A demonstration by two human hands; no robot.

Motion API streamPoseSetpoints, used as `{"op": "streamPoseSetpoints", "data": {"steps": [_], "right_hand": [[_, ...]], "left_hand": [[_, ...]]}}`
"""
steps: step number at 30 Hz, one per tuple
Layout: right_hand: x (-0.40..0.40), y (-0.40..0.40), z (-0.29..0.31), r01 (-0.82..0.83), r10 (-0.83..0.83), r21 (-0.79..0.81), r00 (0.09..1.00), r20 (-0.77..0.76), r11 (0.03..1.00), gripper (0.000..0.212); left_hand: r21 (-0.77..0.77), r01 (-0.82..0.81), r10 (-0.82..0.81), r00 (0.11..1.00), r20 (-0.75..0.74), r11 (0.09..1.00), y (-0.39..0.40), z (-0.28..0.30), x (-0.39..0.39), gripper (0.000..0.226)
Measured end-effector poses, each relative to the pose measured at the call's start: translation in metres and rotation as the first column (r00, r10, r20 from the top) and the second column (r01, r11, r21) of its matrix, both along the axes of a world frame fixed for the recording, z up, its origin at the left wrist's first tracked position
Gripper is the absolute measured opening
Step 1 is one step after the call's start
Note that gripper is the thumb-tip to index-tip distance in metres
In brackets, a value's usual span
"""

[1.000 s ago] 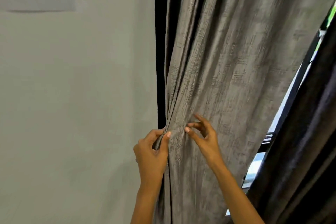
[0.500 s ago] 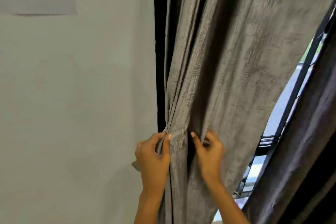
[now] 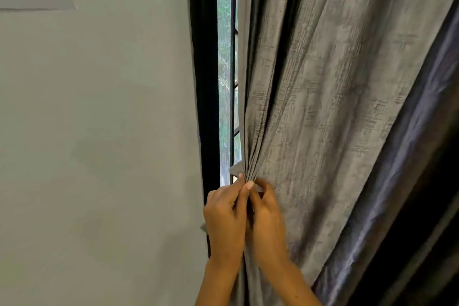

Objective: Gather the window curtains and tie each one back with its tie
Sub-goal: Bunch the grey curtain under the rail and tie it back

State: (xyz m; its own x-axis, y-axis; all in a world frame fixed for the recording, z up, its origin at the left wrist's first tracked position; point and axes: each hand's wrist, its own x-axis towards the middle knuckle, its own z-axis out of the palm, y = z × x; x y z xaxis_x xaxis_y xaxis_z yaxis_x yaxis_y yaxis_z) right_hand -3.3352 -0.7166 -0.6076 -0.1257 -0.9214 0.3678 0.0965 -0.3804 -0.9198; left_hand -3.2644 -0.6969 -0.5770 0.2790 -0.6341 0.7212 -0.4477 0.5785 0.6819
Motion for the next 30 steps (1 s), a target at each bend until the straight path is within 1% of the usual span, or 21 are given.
{"op": "streamPoseSetpoints", "data": {"steps": [3, 6, 8, 9, 10, 12, 13, 14, 15, 16, 17, 18, 20, 22, 24, 25, 26, 27, 28, 29, 30], "right_hand": [[-0.003, 0.000, -0.005, 0.042, -0.044, -0.054, 0.998, -0.053, 0.998, 0.022], [-0.007, 0.006, -0.007, 0.029, -0.078, -0.154, 0.944, -0.322, 0.988, 0.023], [-0.017, 0.011, -0.001, -0.013, -0.086, -0.228, 0.905, -0.418, 0.973, 0.031], [-0.023, 0.009, 0.000, -0.015, -0.111, -0.269, 0.886, -0.449, 0.963, 0.039], [-0.029, 0.006, -0.001, 0.020, -0.175, -0.316, 0.865, -0.470, 0.949, 0.045], [-0.042, -0.004, 0.001, 0.194, -0.313, -0.319, 0.869, -0.382, 0.928, 0.046], [-0.048, -0.010, 0.003, 0.302, -0.389, -0.286, 0.861, -0.327, 0.909, 0.052], [-0.055, -0.016, 0.006, 0.381, -0.438, -0.231, 0.847, -0.300, 0.895, 0.069], [-0.061, -0.023, 0.008, 0.405, -0.438, -0.169, 0.850, -0.292, 0.899, 0.088], [-0.067, -0.029, 0.010, 0.379, -0.391, -0.099, 0.878, -0.278, 0.920, 0.103], [-0.070, -0.034, 0.013, 0.316, -0.315, -0.035, 0.917, -0.243, 0.948, 0.113], [-0.073, -0.039, 0.016, 0.245, -0.241, -0.007, 0.950, -0.200, 0.970, 0.116], [-0.076, -0.048, 0.018, 0.124, -0.125, -0.018, 0.986, -0.112, 0.992, 0.108], [-0.076, -0.051, 0.016, 0.084, -0.091, -0.100, 0.993, -0.071, 0.991, 0.086], [-0.070, -0.051, 0.014, 0.178, -0.201, -0.181, 0.972, -0.118, 0.967, 0.064], [-0.068, -0.050, 0.013, 0.249, -0.283, -0.208, 0.947, -0.152, 0.946, 0.062], [-0.066, -0.049, 0.012, 0.307, -0.347, -0.211, 0.918, -0.189, 0.928, 0.070], [-0.066, -0.050, 0.012, 0.326, -0.359, -0.175, 0.907, -0.220, 0.929, 0.088], [-0.067, -0.052, 0.012, 0.296, -0.314, -0.107, 0.919, -0.240, 0.949, 0.106], [-0.068, -0.054, 0.014, 0.226, -0.228, -0.037, 0.941, -0.249, 0.973, 0.121], [-0.068, -0.056, 0.016, 0.143, -0.138, 0.004, 0.961, -0.240, 0.990, 0.128]], "left_hand": [[0.057, -0.054, 0.052, 0.998, 0.040, 0.997, -0.004, 0.002, -0.004, 0.022], [0.030, -0.100, 0.097, 0.992, 0.084, 0.995, -0.008, 0.004, -0.004, 0.014], [0.006, -0.088, 0.087, 0.993, 0.085, 0.996, -0.011, 0.004, 0.001, 0.007], [0.004, -0.078, 0.078, 0.995, 0.066, 0.997, -0.013, 0.004, 0.004, 0.008], [0.009, -0.066, 0.065, 0.997, 0.034, 0.998, -0.016, 0.003, 0.007, 0.009], [0.018, -0.032, 0.033, 0.999, -0.032, 0.999, -0.019, 0.003, 0.012, 0.015], [0.021, -0.018, 0.019, 0.998, -0.061, 1.000, -0.019, 0.004, 0.013, 0.019], [0.020, -0.007, 0.009, 0.996, -0.087, 1.000, -0.019, 0.004, 0.014, 0.023], [0.013, 0.004, -0.003, 0.994, -0.106, 1.000, -0.019, 0.004, 0.015, 0.025], [0.004, 0.014, -0.013, 0.994, -0.108, 1.000, -0.018, 0.003, 0.016, 0.026], [-0.004, 0.023, -0.023, 0.995, -0.099, 1.000, -0.018, 0.003, 0.016, 0.026], [-0.008, 0.026, -0.027, 0.996, -0.085, 1.000, -0.018, 0.002, 0.016, 0.025], [-0.010, 0.030, -0.030, 0.997, -0.068, 1.000, -0.019, 0.001, 0.014, 0.019], [-0.009, 0.028, -0.029, 0.997, -0.069, 1.000, -0.019, 0.000, 0.012, 0.013], [-0.013, 0.007, -0.008, 0.998, -0.057, 1.000, -0.019, -0.001, 0.011, 0.009], [-0.012, 0.003, -0.003, 0.998, -0.059, 1.000, -0.019, -0.001, 0.012, 0.014], [-0.009, 0.002, -0.002, 0.998, -0.063, 1.000, -0.019, -0.001, 0.012, 0.018], [-0.011, 0.003, -0.003, 0.998, -0.062, 1.000, -0.019, -0.001, 0.014, 0.021], [-0.015, 0.003, -0.004, 0.998, -0.059, 1.000, -0.018, 0.000, 0.015, 0.024], [-0.019, 0.004, -0.005, 0.998, -0.060, 1.000, -0.017, 0.000, 0.016, 0.027], [-0.023, 0.007, -0.008, 0.998, -0.065, 1.000, -0.016, 0.000, 0.016, 0.030]]}}
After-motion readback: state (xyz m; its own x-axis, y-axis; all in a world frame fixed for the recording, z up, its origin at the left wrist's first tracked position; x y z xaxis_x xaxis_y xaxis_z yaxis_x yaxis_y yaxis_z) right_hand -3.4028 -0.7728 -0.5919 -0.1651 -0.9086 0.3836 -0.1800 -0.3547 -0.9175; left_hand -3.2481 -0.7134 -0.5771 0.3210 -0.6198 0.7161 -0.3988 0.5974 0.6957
